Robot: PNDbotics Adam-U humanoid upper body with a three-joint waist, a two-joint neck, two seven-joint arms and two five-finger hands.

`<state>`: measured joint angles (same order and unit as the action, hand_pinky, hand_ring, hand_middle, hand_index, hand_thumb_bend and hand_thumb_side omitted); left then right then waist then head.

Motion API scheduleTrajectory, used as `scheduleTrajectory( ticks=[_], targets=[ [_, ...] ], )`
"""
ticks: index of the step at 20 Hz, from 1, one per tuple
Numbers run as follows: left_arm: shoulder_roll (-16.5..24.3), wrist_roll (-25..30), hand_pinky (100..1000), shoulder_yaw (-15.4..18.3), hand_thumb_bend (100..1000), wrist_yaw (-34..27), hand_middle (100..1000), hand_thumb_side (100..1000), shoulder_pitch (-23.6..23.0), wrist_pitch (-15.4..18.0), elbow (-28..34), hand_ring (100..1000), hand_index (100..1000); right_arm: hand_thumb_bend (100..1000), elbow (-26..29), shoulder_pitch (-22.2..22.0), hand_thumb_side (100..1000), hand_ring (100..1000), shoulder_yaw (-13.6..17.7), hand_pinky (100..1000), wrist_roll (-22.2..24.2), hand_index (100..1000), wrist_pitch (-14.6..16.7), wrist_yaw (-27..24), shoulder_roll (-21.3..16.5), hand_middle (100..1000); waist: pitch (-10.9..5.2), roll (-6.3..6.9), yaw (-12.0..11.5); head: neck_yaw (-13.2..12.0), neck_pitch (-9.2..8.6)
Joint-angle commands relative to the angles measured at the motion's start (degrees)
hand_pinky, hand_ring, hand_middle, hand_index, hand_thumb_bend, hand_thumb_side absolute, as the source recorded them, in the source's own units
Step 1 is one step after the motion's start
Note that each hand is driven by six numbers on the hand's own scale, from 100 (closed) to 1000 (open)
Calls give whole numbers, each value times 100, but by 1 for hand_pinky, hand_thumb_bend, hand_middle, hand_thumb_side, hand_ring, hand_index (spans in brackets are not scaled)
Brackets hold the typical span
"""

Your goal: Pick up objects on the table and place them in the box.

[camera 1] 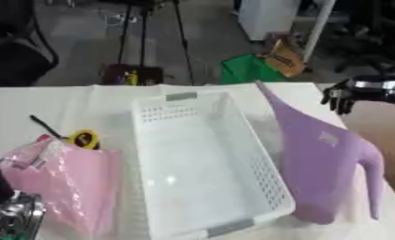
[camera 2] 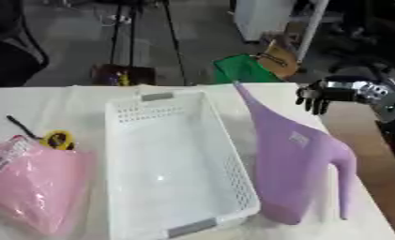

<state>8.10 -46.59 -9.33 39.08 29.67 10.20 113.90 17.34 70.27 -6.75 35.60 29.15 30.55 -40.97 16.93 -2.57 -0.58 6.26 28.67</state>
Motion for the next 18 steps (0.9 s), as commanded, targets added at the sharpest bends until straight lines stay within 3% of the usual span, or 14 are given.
scheduleTrajectory(
  ticks=[1,6,11,18],
  targets=[
    [15,-17,704,-11,100,6,724,980,42,6,69,646,751,100,1,50,1000,584,-52,604,1636,736,1770,-99,-99,563,-167,4,19,-23,25],
    [12,-28,704,-10,100,11,725,980,35,7,69,646,751,100,9,-59,1000,583,-173,606,1636,730,2010,-295,-89,560,-164,-1,28,-97,44],
    [9,-46,704,-16,100,12,725,980,24,16,69,646,750,100,198,-265,1000,591,-372,616,1636,747,2242,-618,-121,567,-150,-24,25,-343,45],
    [16,-48,704,-27,100,16,725,980,14,26,69,647,750,100,635,-461,1000,588,-768,608,1636,744,2116,-1301,-197,570,-155,-56,28,-458,76]
  ],
)
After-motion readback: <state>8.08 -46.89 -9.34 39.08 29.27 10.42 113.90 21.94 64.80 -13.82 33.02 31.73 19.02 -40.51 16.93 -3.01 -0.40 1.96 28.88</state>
